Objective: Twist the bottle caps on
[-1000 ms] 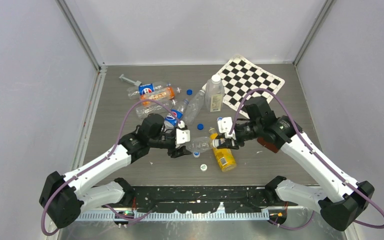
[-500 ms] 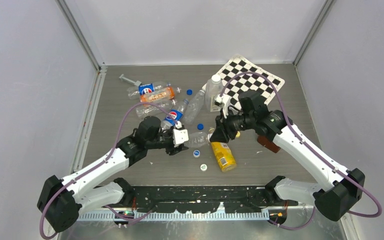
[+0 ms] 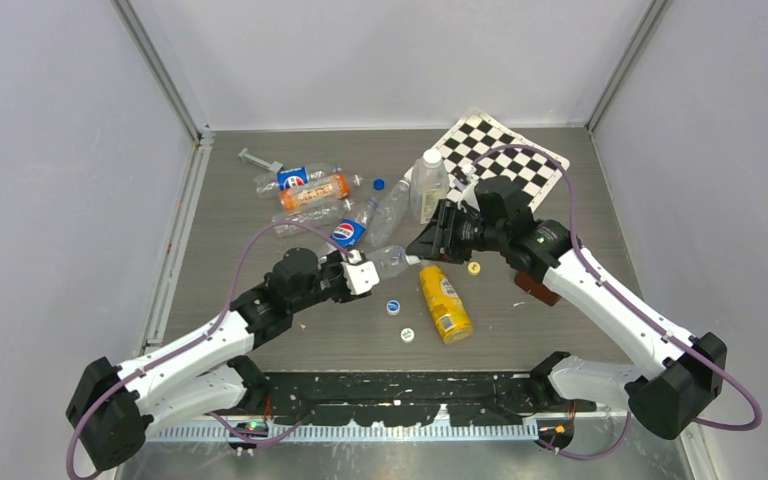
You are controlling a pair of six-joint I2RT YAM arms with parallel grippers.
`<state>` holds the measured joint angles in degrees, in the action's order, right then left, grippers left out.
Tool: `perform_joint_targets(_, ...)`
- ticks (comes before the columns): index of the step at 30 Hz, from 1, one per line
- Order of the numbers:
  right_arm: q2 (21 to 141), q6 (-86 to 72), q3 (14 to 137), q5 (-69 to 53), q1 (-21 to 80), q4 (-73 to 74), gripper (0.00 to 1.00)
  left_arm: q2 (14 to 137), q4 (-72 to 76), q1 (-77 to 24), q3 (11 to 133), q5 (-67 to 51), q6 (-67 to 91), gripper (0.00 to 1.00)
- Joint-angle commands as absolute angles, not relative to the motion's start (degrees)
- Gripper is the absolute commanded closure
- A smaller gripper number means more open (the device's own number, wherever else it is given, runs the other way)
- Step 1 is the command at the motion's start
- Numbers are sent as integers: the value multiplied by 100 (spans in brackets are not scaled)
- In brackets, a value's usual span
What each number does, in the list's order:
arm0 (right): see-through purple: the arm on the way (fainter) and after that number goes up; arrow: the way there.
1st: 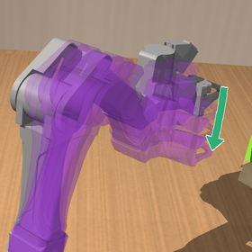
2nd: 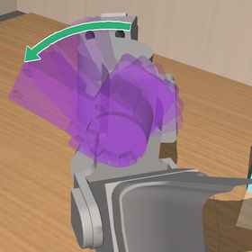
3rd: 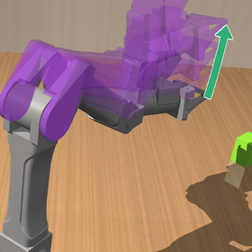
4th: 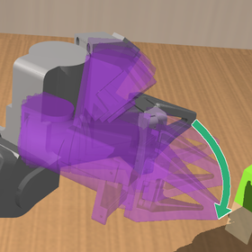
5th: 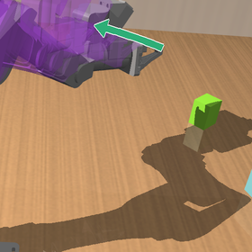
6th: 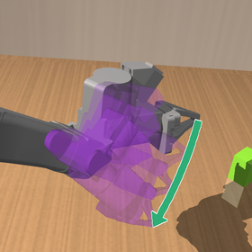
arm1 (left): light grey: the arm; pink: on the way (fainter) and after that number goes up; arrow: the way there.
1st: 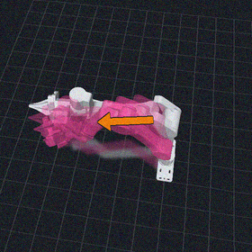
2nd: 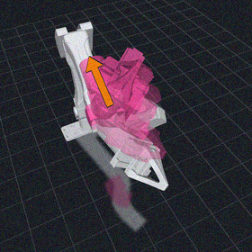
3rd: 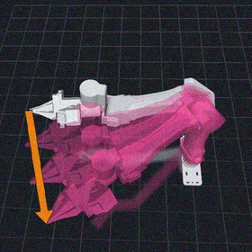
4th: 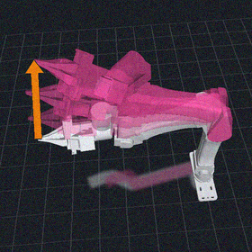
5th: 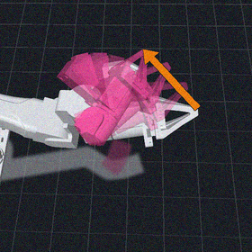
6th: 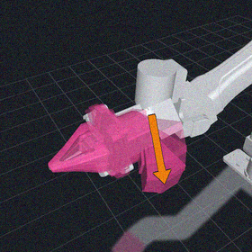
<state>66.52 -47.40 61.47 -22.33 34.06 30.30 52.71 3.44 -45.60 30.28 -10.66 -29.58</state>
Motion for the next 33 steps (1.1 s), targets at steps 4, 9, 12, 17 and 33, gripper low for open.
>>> perform_joint_targets(4,6459,-2828,6619,-1878,3410,2733,30,5120,1150,-4729,3154,-1086,-3159,100)
perform_joint_targets(9,6092,-315,6530,-2867,3410,2775,20,5177,738,-4729,3306,-1415,-3104,100)
perform_joint_targets(12,5726,1625,6351,-3521,3410,2921,17,5259,277,-4729,3493,-1703,-3094,100)
perform_joint_targets(17,5403,3531,6106,-4168,3410,3307,14,5460,-260,-4690,3735,-2103,-3013,100)
perform_joint_targets(33,6032,4688,6626,-4650,3419,4478,40,5588,-257,-4540,3834,-2612,-2722,100)
